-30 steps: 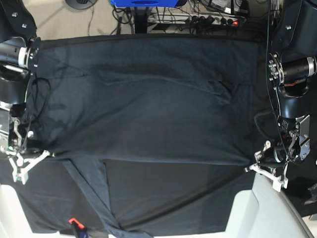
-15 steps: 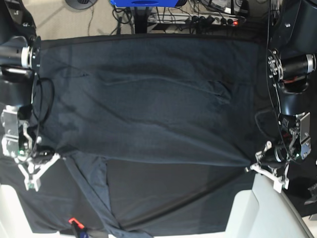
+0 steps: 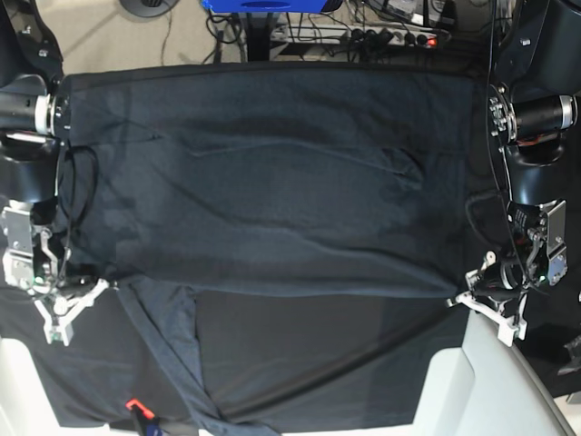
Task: Fold the T-shirt properly
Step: 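Hold the side edges with both grippers, keeping the shirt stretched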
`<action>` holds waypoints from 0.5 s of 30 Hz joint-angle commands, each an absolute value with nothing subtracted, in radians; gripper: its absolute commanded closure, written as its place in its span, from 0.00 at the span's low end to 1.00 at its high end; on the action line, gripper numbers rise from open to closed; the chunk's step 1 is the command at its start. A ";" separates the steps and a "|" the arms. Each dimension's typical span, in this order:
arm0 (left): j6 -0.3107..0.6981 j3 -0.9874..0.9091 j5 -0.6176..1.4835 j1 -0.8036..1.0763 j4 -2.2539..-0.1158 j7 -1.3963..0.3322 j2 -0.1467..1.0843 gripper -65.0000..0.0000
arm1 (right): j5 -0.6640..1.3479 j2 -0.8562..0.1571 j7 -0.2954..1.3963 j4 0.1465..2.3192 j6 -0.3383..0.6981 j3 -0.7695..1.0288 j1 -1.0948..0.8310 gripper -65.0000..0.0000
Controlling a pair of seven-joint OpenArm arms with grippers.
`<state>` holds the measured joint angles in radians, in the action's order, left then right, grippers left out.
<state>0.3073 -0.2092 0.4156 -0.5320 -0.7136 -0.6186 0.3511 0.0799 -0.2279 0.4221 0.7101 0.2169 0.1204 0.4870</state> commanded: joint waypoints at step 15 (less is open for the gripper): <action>0.311 -0.209 0.426 -0.564 -0.733 -0.602 0.366 1.00 | 0.084 -0.239 0.271 0.538 0.211 0.124 0.564 0.62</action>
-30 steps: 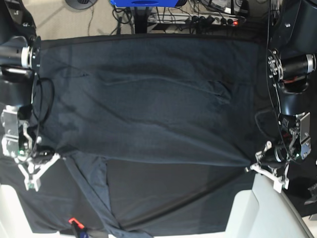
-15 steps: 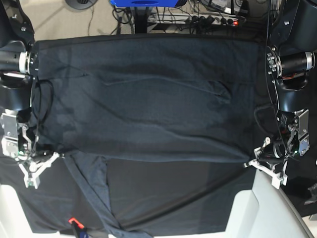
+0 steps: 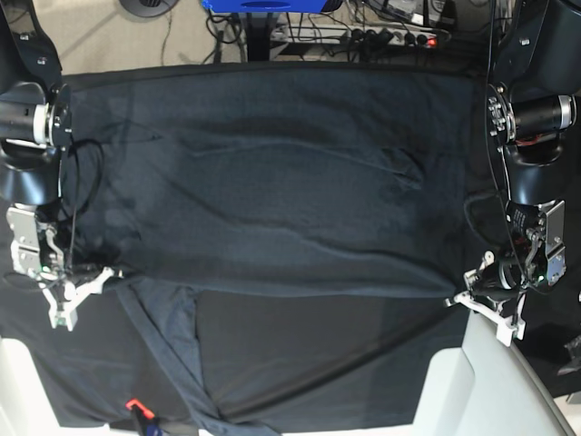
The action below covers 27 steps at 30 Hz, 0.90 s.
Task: Fold the T-shirt properly
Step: 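Hold the side edges with both grippers, keeping the shirt stretched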
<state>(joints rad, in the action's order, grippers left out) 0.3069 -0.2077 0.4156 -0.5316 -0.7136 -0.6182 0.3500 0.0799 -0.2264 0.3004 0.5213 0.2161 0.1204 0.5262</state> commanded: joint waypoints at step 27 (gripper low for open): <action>0.309 -0.209 0.424 -0.565 -0.727 -0.602 0.364 1.00 | 0.085 -0.245 0.268 0.539 0.214 0.170 0.578 0.47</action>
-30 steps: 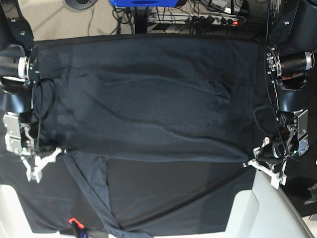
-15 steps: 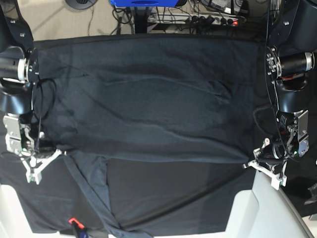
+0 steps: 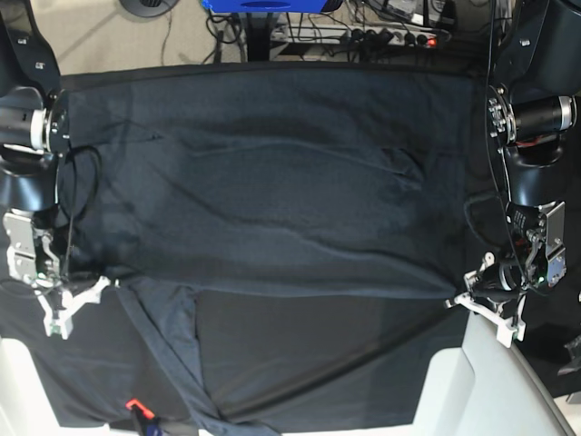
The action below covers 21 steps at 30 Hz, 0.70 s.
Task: Fold the T-shirt properly
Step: 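Hold the side edges with both grippers, keeping the shirt stretched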
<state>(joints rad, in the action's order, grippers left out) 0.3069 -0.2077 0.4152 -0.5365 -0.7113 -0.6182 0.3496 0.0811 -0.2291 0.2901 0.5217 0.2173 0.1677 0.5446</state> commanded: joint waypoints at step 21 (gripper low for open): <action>0.309 -0.209 0.421 -0.561 -0.727 -0.602 0.369 1.00 | 0.082 -0.242 0.200 0.427 0.214 0.216 0.578 0.57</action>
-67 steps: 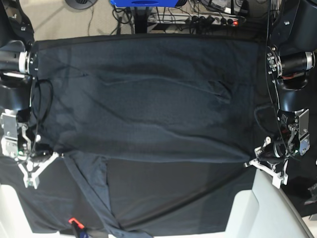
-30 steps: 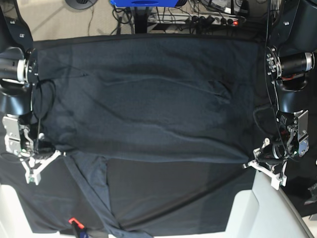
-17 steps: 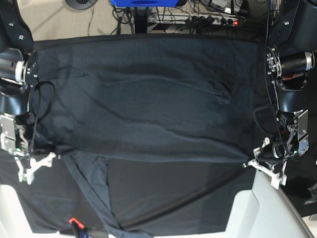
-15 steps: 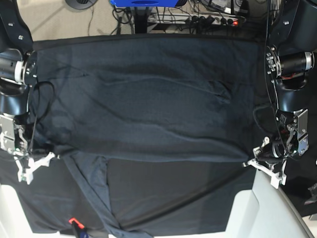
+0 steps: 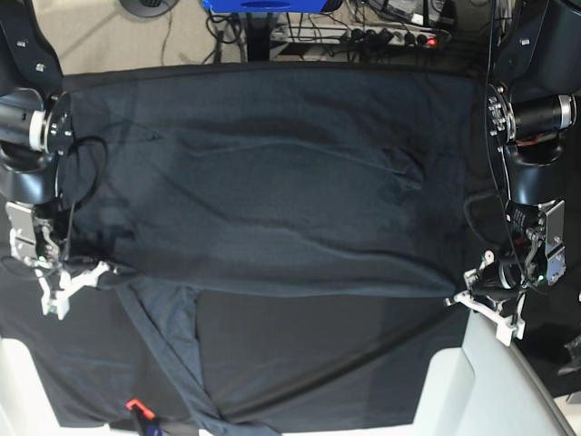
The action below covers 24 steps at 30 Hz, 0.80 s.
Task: Fold the T-shirt properly
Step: 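Hold the side edges with both grippers, keeping the shirt stretched, then regrasp the side edge with the right gripper near the hem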
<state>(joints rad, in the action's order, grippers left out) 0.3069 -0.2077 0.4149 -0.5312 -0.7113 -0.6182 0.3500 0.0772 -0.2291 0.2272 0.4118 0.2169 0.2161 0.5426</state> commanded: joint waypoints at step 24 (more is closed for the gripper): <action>0.309 -0.209 0.420 -0.561 -0.725 -0.602 0.371 1.00 | 0.151 -0.263 0.266 0.472 0.360 0.479 0.584 0.31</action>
